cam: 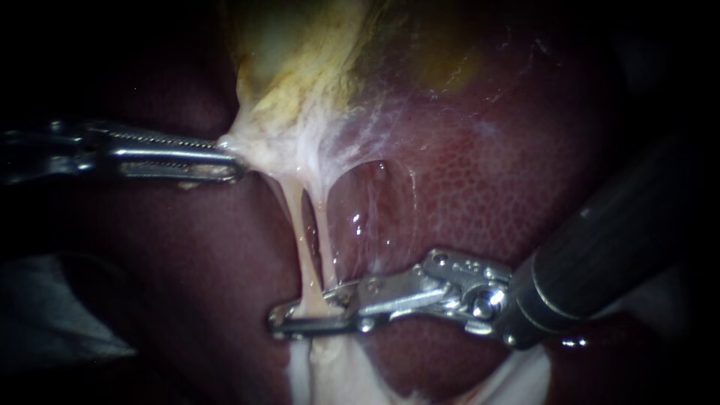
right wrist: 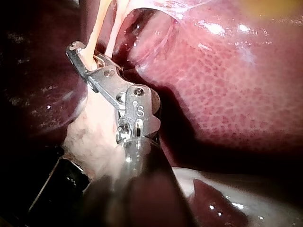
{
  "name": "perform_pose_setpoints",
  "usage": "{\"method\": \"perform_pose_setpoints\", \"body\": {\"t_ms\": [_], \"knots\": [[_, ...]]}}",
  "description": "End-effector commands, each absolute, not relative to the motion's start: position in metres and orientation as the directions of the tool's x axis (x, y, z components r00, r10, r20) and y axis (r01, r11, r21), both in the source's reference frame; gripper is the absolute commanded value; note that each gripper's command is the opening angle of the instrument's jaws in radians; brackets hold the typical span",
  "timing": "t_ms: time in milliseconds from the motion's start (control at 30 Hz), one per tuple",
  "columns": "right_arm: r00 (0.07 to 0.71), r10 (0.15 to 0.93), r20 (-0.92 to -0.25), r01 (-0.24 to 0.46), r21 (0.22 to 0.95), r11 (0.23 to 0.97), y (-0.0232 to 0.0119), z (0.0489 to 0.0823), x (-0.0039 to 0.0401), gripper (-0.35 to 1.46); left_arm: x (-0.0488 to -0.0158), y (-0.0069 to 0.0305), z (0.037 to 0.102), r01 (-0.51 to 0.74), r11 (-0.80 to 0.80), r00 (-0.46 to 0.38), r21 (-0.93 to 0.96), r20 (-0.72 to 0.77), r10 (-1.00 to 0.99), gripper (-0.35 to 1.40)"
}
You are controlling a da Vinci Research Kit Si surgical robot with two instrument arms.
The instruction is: Going back first clip left tube
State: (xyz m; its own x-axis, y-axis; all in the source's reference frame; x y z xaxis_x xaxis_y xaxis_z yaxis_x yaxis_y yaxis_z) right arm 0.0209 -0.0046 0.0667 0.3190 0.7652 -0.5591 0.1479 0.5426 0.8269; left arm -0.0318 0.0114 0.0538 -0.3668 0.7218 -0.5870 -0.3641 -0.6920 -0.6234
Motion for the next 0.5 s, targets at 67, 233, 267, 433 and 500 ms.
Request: {"method": "perform_pose_setpoints", "body": {"t_ms": [67, 233, 267, 433, 500], "knots": [[0.306, 0.735, -0.605, 0.153, 0.793, 0.589, -0.0046, 0.0667, 0.0213, -0.03, -0.0318, 0.0114, 0.0538, -0.364, -0.692, -0.367, -0.623, -0.587, 0.722, -0.35], [0.268, 0.669, -0.693, 0.087, 0.709, 0.7, -0.004, 0.0665, 0.0217, 0.46, -0.0317, 0.0114, 0.0538, -0.363, -0.692, -0.367, -0.623, -0.587, 0.721, -0.35], [0.264, 0.659, -0.704, 0.076, 0.697, 0.713, -0.0038, 0.0665, 0.0217, 0.48, -0.0317, 0.0114, 0.0538, -0.363, -0.692, -0.367, -0.623, -0.587, 0.721, -0.35], [0.295, 0.59, -0.752, 0.046, 0.628, 0.777, -0.0028, 0.0657, 0.0207, 0.5, -0.0317, 0.0114, 0.0538, -0.363, -0.692, -0.367, -0.623, -0.587, 0.721, -0.35], [0.313, 0.571, -0.759, 0.04, 0.611, 0.79, -0.0026, 0.0654, 0.0202, 0.5, -0.0317, 0.0114, 0.0538, -0.363, -0.692, -0.367, -0.623, -0.587, 0.721, -0.35]]}}
